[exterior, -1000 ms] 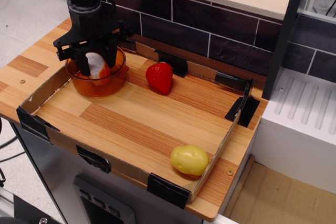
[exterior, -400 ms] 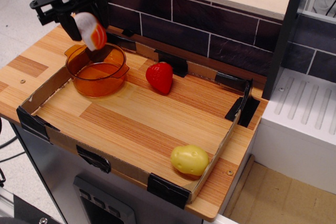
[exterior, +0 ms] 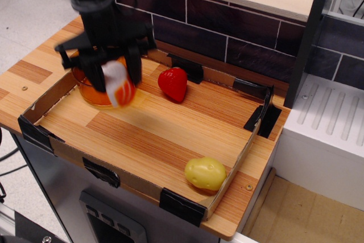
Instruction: Take sushi out of pot
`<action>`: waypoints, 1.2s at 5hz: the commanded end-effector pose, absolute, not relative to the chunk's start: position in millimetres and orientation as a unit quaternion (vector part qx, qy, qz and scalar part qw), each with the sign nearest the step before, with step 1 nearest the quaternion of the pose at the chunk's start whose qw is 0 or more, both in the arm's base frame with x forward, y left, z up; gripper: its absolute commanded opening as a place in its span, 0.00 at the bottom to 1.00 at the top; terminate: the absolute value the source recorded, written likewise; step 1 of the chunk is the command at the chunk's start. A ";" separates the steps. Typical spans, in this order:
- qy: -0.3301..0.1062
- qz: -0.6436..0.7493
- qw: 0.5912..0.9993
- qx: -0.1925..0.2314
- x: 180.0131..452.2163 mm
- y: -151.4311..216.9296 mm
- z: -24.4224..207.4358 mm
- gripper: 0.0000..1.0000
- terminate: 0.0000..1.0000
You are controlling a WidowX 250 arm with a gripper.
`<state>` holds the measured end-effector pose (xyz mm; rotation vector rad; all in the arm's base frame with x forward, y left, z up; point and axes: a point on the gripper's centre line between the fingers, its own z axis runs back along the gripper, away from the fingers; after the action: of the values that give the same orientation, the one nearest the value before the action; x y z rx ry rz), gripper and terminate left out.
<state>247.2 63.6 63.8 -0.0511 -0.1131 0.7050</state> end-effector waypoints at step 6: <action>-0.074 0.271 0.960 -0.007 215.5 41.1 34.5 1.00 0.00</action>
<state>215.3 33.0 24.3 -0.0157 -0.0983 0.5488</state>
